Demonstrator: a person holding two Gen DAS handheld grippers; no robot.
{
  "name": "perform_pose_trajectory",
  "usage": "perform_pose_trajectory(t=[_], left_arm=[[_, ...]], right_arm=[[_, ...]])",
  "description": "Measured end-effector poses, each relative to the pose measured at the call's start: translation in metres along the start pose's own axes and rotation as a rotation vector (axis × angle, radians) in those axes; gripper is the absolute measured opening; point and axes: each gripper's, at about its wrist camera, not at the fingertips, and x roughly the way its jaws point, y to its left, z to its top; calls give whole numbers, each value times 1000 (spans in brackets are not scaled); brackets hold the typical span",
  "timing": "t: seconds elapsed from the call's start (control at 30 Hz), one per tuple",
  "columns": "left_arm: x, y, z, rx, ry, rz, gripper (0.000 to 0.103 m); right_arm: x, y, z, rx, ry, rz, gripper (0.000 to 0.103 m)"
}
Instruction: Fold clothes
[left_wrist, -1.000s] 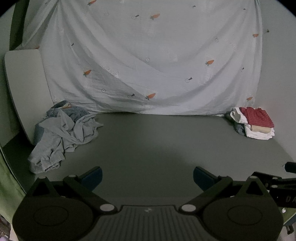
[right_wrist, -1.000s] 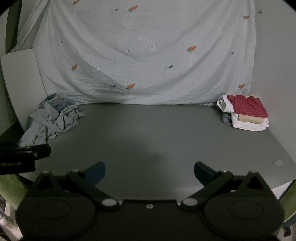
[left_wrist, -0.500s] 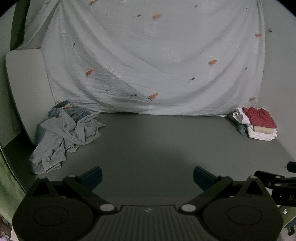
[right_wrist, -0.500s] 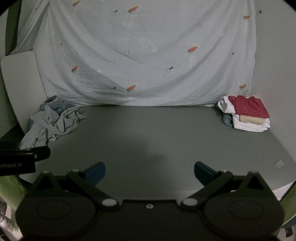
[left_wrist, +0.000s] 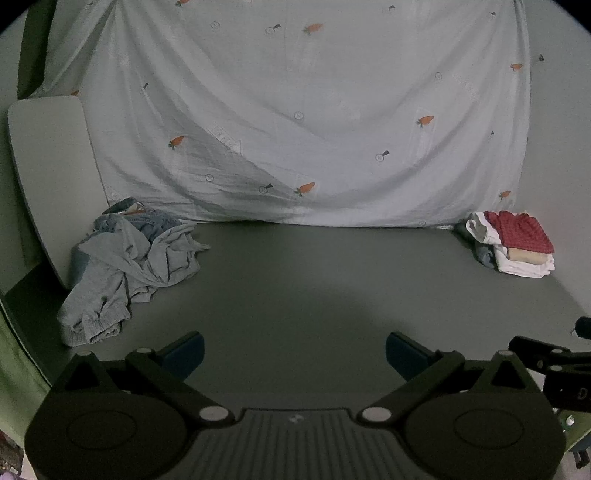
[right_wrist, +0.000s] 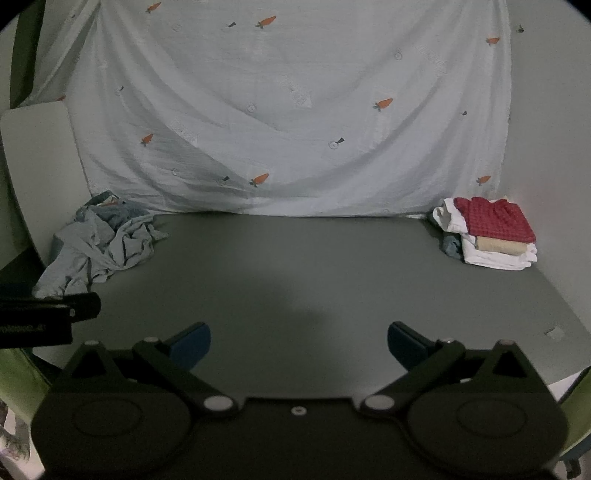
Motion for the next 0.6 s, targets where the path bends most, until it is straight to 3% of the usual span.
perform_pose_trajectory(t=[0.6], left_arm=[[6, -9, 3, 3, 16, 10, 103]], right_arm=[[6, 1, 1, 18, -9, -11, 103]])
